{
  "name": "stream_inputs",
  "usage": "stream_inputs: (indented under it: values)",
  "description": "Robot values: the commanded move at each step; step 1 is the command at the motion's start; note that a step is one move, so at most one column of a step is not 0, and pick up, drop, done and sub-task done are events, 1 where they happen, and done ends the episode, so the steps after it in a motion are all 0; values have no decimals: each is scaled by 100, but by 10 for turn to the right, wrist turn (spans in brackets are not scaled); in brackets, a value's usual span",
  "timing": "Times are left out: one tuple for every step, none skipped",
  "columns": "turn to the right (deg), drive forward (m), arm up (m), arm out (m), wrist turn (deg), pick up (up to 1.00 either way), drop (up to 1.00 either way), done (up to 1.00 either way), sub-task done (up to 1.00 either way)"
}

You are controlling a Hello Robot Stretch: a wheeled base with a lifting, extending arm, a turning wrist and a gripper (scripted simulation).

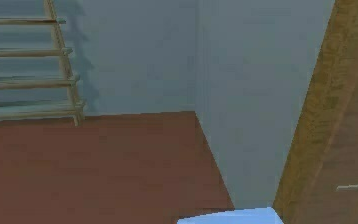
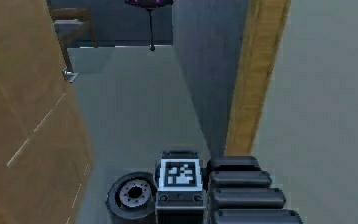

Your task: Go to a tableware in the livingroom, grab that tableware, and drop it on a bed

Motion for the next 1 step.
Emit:
stream_inputs:
  values:
    - [0, 5, 0, 0, 0, 0, 0, 0, 0]
